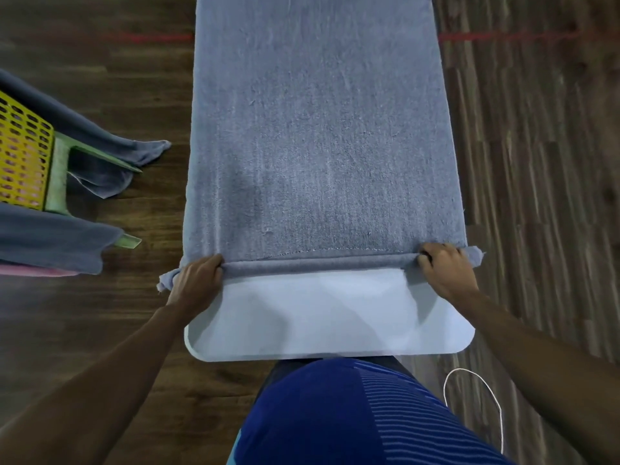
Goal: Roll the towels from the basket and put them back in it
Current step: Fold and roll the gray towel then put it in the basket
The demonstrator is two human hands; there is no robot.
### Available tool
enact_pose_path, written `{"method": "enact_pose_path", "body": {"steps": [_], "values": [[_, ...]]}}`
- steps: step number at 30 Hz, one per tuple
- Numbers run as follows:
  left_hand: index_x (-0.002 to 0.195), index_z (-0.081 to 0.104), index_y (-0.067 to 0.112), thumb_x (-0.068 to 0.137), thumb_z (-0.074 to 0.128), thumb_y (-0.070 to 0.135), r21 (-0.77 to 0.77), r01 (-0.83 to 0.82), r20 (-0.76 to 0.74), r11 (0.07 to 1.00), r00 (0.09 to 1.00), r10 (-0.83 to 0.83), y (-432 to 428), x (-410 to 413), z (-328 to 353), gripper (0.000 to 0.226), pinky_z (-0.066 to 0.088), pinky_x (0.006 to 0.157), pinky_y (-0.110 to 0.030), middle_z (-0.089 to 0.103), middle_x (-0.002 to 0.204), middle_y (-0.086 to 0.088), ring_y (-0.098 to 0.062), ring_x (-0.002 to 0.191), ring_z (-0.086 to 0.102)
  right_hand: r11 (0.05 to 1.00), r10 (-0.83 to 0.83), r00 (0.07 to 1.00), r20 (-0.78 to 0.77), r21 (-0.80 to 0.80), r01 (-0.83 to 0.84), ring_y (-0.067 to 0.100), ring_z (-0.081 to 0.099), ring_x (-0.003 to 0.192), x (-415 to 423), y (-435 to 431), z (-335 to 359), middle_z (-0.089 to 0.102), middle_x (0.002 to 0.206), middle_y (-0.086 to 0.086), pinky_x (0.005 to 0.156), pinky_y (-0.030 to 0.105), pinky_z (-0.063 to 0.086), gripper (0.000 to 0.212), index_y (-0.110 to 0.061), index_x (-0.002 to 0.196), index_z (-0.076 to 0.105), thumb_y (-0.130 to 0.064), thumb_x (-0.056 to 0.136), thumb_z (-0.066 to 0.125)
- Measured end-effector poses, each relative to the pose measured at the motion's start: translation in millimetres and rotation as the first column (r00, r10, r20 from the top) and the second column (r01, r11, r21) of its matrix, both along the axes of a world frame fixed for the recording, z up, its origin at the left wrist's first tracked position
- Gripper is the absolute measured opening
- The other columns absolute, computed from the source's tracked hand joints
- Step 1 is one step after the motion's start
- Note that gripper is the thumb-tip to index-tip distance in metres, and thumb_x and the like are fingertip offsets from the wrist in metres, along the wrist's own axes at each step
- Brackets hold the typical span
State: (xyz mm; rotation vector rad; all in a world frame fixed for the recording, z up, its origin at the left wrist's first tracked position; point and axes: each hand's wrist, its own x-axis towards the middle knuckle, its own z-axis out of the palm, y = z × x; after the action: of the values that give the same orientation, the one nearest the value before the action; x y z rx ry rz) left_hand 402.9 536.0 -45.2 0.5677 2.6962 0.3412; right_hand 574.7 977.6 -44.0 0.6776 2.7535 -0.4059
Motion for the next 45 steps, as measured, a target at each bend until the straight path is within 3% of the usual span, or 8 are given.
{"method": "enact_pose_path", "body": {"steps": [5,9,16,23,31,37,41,45], "values": [[0.097,0.058,0.006,0.090,0.055,0.014,-0.068,-0.065,-0.237,0.996,0.970,0.047,6,-2,-7,0.012,0.040,0.078,-0.053,0.054,0.098,-0.017,-0.038,0.090,0.049,0.983,-0.022,0.998,-0.063,0.183,0.033,0.036,0.048,0.094,0,6,-12,0.053,0.099,0.016,0.084,0.048,0.029,0.016,-0.010,0.096,0.059,-0.018,0.083,0.063],[0.087,0.058,0.003,0.087,0.053,0.005,0.077,-0.045,-0.324,0.996,0.944,0.068,8,4,-12,0.005,0.042,0.071,-0.049,0.055,0.085,-0.017,-0.036,0.078,0.051,0.989,0.058,0.982,-0.180,0.145,-0.031,0.037,0.050,0.081,5,0,-10,0.054,0.088,0.016,0.071,0.050,0.042,0.027,-0.006,0.089,0.059,-0.021,0.083,0.037],[0.111,0.064,-0.001,0.077,0.050,0.009,-0.007,0.013,-0.258,1.000,0.966,-0.014,5,15,-12,0.038,0.046,0.089,-0.049,0.064,0.108,-0.017,-0.037,0.099,0.058,0.982,0.128,0.982,-0.141,0.156,-0.105,0.041,0.051,0.097,19,-5,-14,0.056,0.114,0.018,0.091,0.047,0.037,0.033,-0.004,0.111,0.058,-0.003,0.077,0.063],[0.087,0.065,0.004,0.081,0.037,0.020,-0.011,0.014,-0.222,1.000,0.975,-0.016,4,0,-2,0.033,0.046,0.076,-0.048,0.063,0.081,-0.014,-0.038,0.079,0.059,0.989,0.089,0.994,-0.060,0.125,-0.080,0.038,0.057,0.084,11,4,-1,0.060,0.094,0.012,0.069,0.048,0.043,0.016,-0.010,0.100,0.060,-0.011,0.085,0.055],[0.093,0.057,0.012,0.085,0.028,0.028,-0.136,0.075,-0.052,0.988,0.995,-0.083,6,-9,11,0.034,0.038,0.066,-0.043,0.063,0.085,-0.010,-0.035,0.079,0.061,0.995,0.098,0.983,0.152,0.000,-0.099,0.031,0.057,0.110,-10,21,16,0.065,0.118,0.007,0.089,0.043,0.039,0.024,-0.019,0.112,0.063,-0.020,0.094,0.049],[0.094,0.056,0.008,0.090,0.057,0.019,-0.195,-0.103,-0.203,0.975,0.977,0.063,14,-24,5,0.012,0.039,0.080,-0.054,0.055,0.094,-0.017,-0.038,0.090,0.051,0.981,0.063,0.993,-0.097,0.189,-0.044,0.035,0.050,0.096,-6,25,-5,0.057,0.104,0.011,0.084,0.045,0.032,0.016,-0.014,0.102,0.061,-0.014,0.086,0.060],[0.087,0.060,0.007,0.089,0.059,0.016,-0.200,-0.072,-0.271,0.977,0.963,0.016,10,-18,1,0.009,0.044,0.077,-0.053,0.057,0.087,-0.015,-0.038,0.080,0.053,0.967,0.086,0.981,-0.176,0.252,-0.040,0.035,0.050,0.087,2,22,-10,0.056,0.094,0.010,0.082,0.048,0.037,0.018,-0.013,0.092,0.062,-0.021,0.086,0.046],[0.109,0.061,0.004,0.075,0.049,0.019,-0.157,0.063,-0.201,0.986,0.975,-0.095,-3,-12,-4,0.039,0.044,0.087,-0.051,0.062,0.103,-0.016,-0.040,0.090,0.055,0.978,0.126,0.979,-0.160,0.183,-0.096,0.039,0.050,0.091,11,21,-16,0.057,0.104,0.016,0.082,0.050,0.042,0.027,-0.005,0.102,0.060,-0.010,0.077,0.066]]}}
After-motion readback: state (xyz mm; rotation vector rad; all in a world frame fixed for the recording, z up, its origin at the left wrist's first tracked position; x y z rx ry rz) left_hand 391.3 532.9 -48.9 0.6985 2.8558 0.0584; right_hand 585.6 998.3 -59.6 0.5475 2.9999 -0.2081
